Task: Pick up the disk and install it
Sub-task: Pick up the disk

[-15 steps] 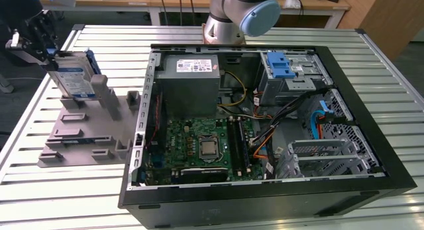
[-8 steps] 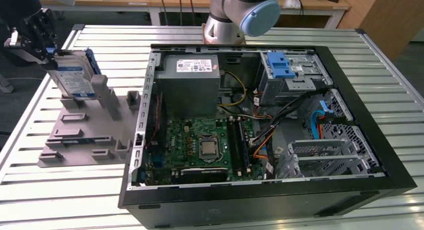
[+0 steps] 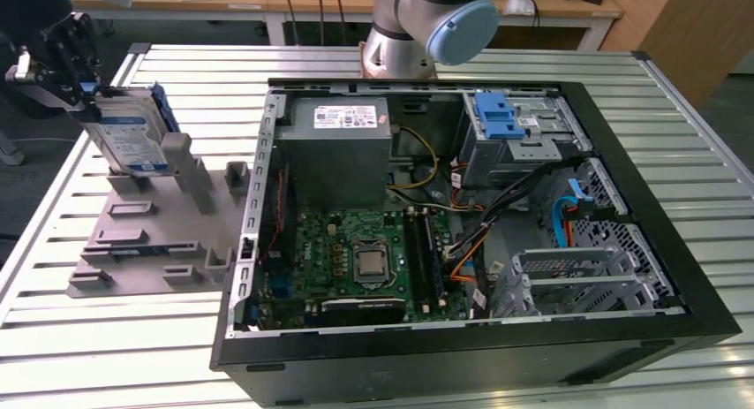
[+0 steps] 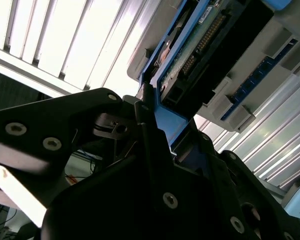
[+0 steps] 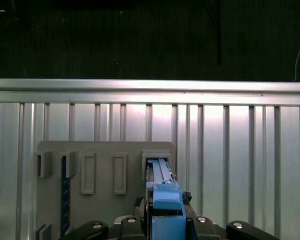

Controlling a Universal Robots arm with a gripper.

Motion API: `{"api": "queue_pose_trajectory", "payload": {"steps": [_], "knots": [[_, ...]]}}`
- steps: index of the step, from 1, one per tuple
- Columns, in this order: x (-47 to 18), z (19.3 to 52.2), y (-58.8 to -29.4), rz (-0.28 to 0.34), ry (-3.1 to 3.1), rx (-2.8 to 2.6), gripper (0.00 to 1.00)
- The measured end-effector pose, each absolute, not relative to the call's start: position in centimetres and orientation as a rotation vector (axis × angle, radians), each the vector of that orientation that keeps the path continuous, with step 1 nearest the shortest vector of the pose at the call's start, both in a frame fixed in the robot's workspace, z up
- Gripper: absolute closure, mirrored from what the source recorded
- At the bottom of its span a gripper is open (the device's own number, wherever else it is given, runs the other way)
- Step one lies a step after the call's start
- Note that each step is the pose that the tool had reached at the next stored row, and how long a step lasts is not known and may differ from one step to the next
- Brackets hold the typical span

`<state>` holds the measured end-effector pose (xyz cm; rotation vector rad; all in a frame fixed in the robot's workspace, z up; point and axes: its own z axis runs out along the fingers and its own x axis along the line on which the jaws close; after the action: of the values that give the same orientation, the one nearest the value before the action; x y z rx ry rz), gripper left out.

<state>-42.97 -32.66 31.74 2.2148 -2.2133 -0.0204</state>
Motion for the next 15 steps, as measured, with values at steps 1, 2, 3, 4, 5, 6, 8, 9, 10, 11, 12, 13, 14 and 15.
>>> {"api": "queue_pose_trajectory", "payload": {"steps": [1,2,3,4,5,6,8,9,10,11,12,13,14,15], "knots": [[-42.97,31.77,-32.66,-0.02,-2.213,2.215,0.64],[-42.97,31.8,-32.66,-0.02,-2.213,2.215,0.64],[-42.97,31.83,-32.66,-0.02,-2.213,2.215,0.64],[-42.97,31.86,-32.66,-0.02,-2.213,2.215,0.64],[-42.97,31.9,-32.66,-0.02,-2.213,2.215,0.64],[-42.97,31.93,-32.66,-0.02,-2.213,2.215,0.64],[-42.97,32.01,-32.66,-0.02,-2.213,2.215,0.64],[-42.97,32.05,-32.66,-0.02,-2.213,2.215,0.64],[-42.97,32.09,-32.66,-0.02,-2.213,2.215,0.64],[-42.97,32.13,-32.66,-0.02,-2.213,2.215,0.64],[-42.97,32.18,-32.66,-0.02,-2.213,2.215,0.64],[-42.97,32.23,-32.66,-0.02,-2.213,2.215,0.64],[-42.97,32.28,-32.66,-0.02,-2.213,2.215,0.64],[-42.97,32.33,-32.66,-0.02,-2.213,2.215,0.64]]}}
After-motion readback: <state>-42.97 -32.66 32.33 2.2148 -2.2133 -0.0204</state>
